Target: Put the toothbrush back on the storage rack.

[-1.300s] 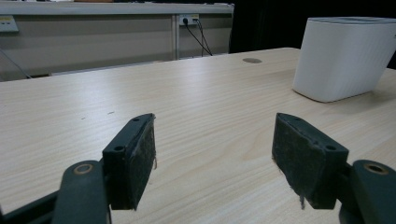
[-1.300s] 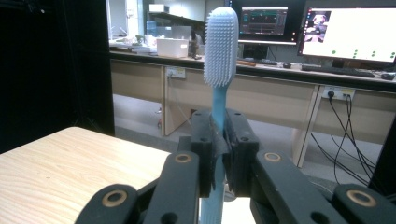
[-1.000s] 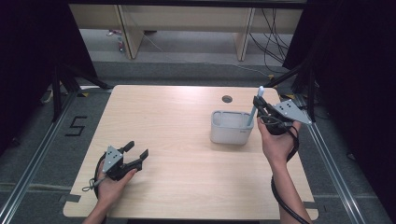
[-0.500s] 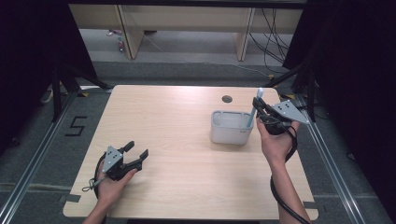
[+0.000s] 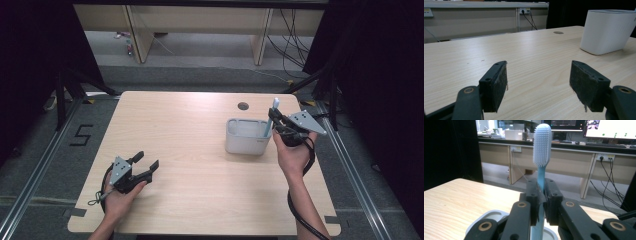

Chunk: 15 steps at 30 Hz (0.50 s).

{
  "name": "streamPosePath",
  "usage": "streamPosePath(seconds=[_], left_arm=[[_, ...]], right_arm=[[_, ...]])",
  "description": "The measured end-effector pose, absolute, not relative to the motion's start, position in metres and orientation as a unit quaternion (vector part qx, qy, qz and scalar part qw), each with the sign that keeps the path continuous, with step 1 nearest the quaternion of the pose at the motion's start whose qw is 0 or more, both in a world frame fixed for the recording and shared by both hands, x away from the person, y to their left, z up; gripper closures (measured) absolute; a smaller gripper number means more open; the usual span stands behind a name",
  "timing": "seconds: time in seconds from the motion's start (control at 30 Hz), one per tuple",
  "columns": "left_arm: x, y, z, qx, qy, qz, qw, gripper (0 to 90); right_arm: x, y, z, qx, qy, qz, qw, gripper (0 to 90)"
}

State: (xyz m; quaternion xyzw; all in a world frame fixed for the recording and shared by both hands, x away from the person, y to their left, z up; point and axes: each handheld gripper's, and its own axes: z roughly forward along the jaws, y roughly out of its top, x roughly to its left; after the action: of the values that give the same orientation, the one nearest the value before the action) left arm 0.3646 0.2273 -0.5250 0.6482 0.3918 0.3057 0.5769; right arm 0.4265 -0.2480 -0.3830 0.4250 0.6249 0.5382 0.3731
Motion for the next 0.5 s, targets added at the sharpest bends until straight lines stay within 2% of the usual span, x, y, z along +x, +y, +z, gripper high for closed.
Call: streamPosePath(seconds=[0.5], left_arm=[[0.365, 0.227, -0.525, 0.648, 0.390, 0.307, 0.577, 29.9]], right_arm=[[0.427, -0.246, -0.402, 0.437, 0.635, 0.524, 0.362, 83.5]])
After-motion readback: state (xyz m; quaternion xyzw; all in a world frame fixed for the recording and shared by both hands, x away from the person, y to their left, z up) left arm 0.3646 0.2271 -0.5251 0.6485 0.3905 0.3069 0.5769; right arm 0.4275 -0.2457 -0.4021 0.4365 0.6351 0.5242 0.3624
